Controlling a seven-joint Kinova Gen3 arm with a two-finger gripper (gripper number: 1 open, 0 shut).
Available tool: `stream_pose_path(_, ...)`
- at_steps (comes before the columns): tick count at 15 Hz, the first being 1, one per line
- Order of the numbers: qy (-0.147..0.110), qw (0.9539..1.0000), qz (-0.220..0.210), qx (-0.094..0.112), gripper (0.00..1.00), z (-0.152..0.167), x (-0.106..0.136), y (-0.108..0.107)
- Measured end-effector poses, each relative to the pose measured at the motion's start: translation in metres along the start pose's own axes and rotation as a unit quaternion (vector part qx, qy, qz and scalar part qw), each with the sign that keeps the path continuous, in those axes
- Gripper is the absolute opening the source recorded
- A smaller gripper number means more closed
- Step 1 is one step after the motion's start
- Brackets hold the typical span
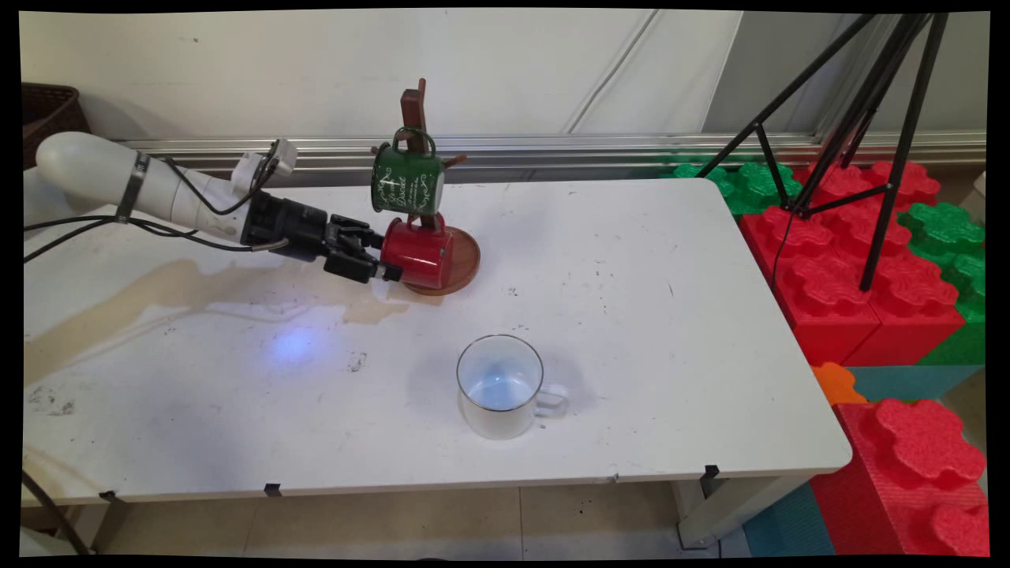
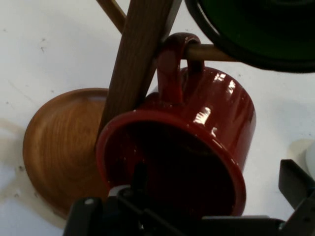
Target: Pick up the red mug from the rack
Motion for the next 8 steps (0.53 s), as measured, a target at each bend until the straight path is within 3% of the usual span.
stream_pose_path(8, 0.001, 1.0, -0.005, -0.006, 1.0, 0.009, -0.0018, -0.0037)
